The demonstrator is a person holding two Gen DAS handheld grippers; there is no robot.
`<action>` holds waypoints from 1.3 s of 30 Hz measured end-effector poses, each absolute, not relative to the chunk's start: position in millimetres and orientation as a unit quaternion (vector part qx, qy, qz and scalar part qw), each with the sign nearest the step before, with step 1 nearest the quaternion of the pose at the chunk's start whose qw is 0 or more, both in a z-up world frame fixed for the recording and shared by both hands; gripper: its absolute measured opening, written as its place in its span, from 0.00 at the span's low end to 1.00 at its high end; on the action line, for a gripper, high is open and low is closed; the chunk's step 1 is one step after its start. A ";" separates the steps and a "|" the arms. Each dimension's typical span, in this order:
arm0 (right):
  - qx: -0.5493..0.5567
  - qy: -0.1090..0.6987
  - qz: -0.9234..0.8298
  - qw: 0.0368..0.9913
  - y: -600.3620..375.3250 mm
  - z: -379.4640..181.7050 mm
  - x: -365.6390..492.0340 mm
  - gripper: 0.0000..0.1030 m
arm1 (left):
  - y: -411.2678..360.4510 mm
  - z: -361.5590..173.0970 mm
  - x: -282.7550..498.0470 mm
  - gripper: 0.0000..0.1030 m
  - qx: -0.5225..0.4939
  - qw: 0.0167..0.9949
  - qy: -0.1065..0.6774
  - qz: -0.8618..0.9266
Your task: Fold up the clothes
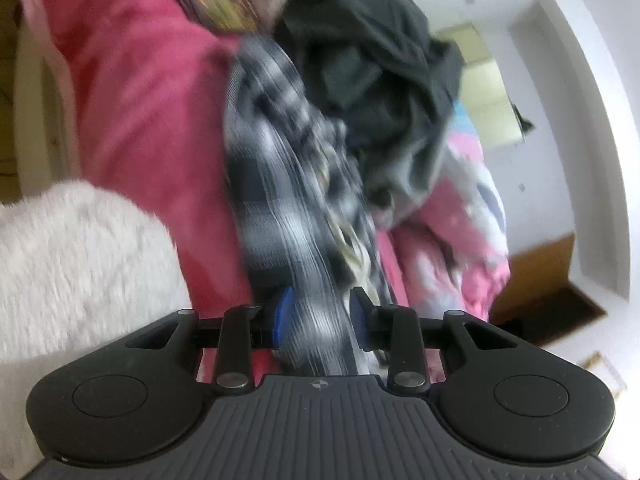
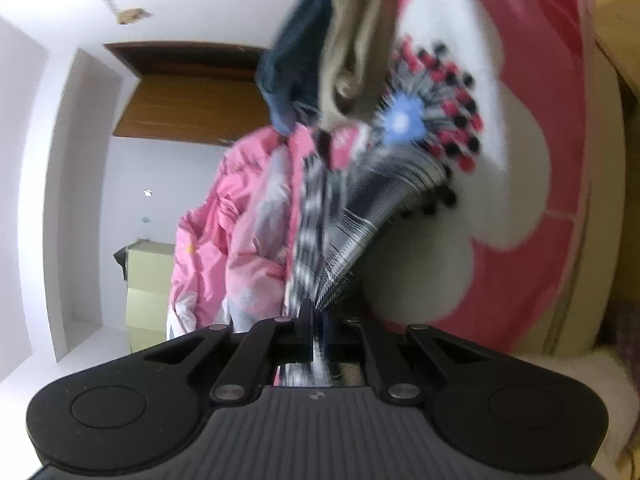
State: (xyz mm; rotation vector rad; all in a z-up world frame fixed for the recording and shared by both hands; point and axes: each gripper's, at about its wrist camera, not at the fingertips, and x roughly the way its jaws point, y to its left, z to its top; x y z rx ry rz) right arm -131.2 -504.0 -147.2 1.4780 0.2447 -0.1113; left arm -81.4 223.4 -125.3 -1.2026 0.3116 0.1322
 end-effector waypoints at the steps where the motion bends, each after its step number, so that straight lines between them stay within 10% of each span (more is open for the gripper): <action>1: 0.675 0.115 -0.050 0.727 -502.6 -149.5 -130.5 0.05 | 227.6 -124.7 -81.9 0.30 -0.563 0.811 0.141 0.071; 39: 0.685 0.124 -0.056 0.716 -498.3 -153.6 -115.0 0.05 | 270.9 -134.9 -71.0 0.41 -0.592 0.796 0.076 0.094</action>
